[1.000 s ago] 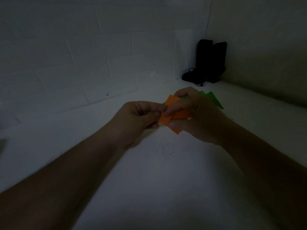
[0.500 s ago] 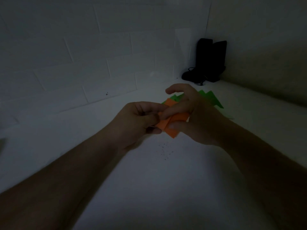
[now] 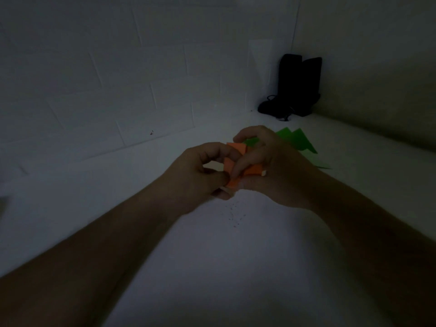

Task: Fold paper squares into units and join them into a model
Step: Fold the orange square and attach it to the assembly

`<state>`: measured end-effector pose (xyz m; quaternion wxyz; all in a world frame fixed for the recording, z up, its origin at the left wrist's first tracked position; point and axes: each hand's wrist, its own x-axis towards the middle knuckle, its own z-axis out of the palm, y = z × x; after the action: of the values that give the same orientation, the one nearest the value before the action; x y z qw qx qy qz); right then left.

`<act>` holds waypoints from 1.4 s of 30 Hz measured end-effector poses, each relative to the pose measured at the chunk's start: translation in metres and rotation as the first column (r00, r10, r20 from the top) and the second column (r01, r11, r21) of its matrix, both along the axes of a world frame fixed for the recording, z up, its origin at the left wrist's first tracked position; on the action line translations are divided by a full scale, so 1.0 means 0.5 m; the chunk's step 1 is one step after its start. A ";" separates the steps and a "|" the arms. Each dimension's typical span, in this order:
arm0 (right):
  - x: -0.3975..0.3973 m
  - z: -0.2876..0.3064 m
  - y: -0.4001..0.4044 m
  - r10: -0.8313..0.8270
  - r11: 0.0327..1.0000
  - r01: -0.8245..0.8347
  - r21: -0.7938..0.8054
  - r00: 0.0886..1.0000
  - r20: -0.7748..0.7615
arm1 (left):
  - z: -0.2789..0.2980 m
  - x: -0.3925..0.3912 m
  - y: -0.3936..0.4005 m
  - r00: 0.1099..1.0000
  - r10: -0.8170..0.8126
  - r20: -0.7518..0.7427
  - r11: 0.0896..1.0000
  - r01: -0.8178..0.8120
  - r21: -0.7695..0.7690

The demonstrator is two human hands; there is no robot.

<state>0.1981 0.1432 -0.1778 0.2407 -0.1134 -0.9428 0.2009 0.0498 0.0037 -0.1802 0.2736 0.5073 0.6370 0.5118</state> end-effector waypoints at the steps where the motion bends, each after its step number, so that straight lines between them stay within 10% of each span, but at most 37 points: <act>1: 0.000 0.002 0.000 -0.001 1.000 0.001 -0.021 1.000 0.004 | 0.000 -0.002 -0.002 1.000 -0.007 -0.030 1.000 0.007 -0.007; 8: 0.000 0.003 0.005 -0.020 0.996 0.026 -0.083 0.997 0.068 | -0.003 0.007 0.002 0.931 0.060 -0.360 0.993 -0.093 -0.077; 31: -0.005 -0.009 -0.006 -0.017 0.999 0.015 -0.038 0.999 -0.028 | -0.001 -0.001 0.007 0.949 0.007 0.316 1.000 0.002 -0.028; 42: -0.005 0.003 -0.007 -0.098 0.990 0.089 -0.111 0.992 -0.079 | 0.006 -0.003 -0.002 0.968 -0.126 0.217 0.991 0.115 0.061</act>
<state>0.1957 0.1399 -0.1762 0.2829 -0.1619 -0.9133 0.2442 0.0485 0.0026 -0.1774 0.3608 0.4917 0.5582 0.5626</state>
